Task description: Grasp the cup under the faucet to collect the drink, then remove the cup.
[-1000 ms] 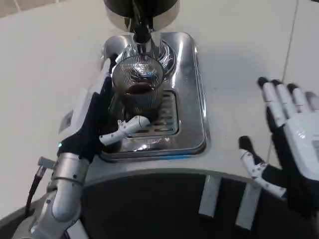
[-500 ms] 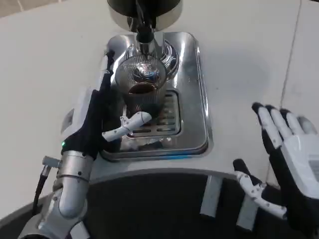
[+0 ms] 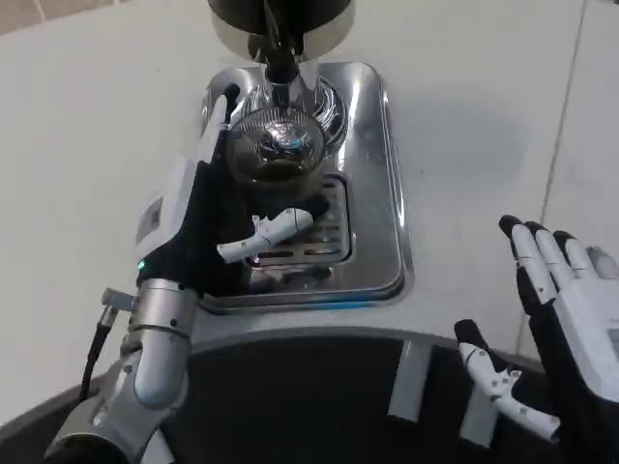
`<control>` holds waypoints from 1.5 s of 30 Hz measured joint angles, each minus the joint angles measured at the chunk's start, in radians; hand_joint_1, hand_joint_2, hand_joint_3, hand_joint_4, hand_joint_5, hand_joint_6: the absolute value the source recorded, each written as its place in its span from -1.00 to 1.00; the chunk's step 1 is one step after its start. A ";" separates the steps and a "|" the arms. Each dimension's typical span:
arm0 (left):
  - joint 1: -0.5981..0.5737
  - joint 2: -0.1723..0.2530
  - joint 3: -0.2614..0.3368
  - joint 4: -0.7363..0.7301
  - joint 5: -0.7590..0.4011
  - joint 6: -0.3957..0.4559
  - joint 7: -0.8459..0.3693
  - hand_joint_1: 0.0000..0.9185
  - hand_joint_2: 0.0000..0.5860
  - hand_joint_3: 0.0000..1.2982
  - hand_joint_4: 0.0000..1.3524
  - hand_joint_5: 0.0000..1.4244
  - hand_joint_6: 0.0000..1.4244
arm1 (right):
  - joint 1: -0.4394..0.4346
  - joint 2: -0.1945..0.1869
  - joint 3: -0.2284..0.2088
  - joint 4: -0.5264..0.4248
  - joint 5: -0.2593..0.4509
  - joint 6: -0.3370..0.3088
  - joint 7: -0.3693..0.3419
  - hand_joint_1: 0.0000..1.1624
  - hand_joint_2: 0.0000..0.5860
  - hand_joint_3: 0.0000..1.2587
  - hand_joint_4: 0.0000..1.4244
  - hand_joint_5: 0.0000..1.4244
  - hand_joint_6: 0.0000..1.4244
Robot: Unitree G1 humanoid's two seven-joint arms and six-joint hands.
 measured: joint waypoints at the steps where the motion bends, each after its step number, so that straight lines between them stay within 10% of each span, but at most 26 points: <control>1: 0.000 0.000 -0.005 0.000 0.010 0.004 0.012 0.04 -0.83 -1.00 -1.00 -0.73 -0.65 | 0.001 0.003 0.004 -0.004 -0.002 0.002 0.007 -0.61 0.59 -1.00 -1.00 -1.00 -1.00; 9: -0.015 -0.002 -0.023 0.012 0.031 0.015 0.063 0.13 -0.82 -0.84 -0.79 -0.32 -0.05 | 0.000 0.042 0.029 -0.032 -0.032 0.019 0.038 -0.61 0.61 -1.00 -1.00 -1.00 -1.00; 20: -0.019 -0.071 -0.041 0.007 0.031 0.012 0.128 0.34 -0.74 0.19 0.34 0.67 0.97 | 0.000 0.066 0.023 -0.067 -0.044 0.038 0.081 -0.62 0.62 -1.00 -1.00 -1.00 -1.00; 31: -0.013 -0.170 -0.037 -0.007 0.024 0.022 0.185 0.60 -0.79 0.63 0.71 0.81 1.00 | 0.057 0.135 0.042 -0.135 -0.139 0.056 0.130 -0.62 0.62 -1.00 -1.00 -1.00 -0.98; 45: 0.077 -0.042 -0.034 -0.081 0.057 0.013 0.220 0.69 -0.99 0.73 0.72 0.77 1.00 | -0.039 0.128 0.025 -0.054 -0.071 0.044 0.145 -0.62 0.62 -1.00 -1.00 -1.00 -0.96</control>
